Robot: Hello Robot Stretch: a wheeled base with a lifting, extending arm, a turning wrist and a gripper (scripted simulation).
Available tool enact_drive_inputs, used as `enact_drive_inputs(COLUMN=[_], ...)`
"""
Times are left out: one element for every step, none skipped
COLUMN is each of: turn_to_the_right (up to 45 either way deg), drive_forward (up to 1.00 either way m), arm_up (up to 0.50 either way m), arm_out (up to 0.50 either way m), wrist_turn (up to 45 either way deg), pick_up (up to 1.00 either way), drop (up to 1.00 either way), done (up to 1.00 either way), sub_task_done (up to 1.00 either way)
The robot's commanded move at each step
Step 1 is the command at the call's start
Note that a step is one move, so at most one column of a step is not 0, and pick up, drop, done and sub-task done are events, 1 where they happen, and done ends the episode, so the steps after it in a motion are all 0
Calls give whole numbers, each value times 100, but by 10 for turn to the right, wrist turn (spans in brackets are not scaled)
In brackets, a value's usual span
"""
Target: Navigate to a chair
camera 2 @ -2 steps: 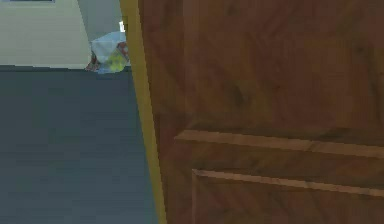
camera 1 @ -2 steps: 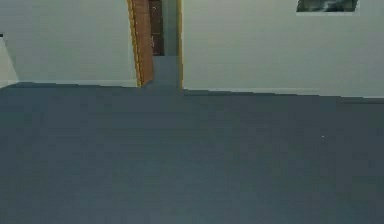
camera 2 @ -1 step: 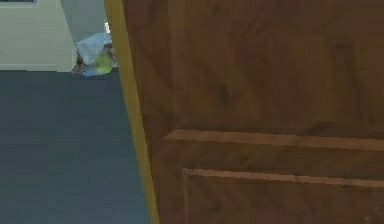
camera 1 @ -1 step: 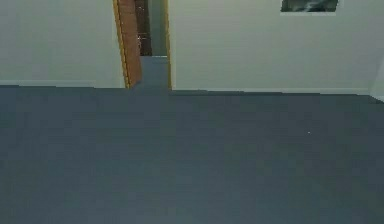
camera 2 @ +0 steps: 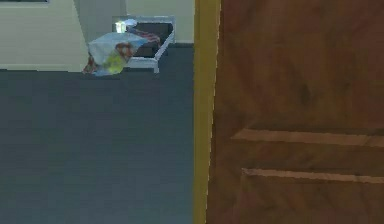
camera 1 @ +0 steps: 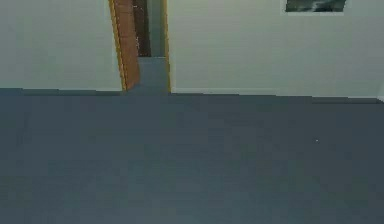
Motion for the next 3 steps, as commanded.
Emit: enact_drive_inputs(turn_to_the_right=[-120,0,0], drive_forward=[0,100,100], arm_up=[0,0,0], arm_out=[0,0,0], wrist_turn=[0,0,0], pick_up=[0,0,0], drop=[0,0,0], done=[0,0,0], sub_task_done=[0,0,0])
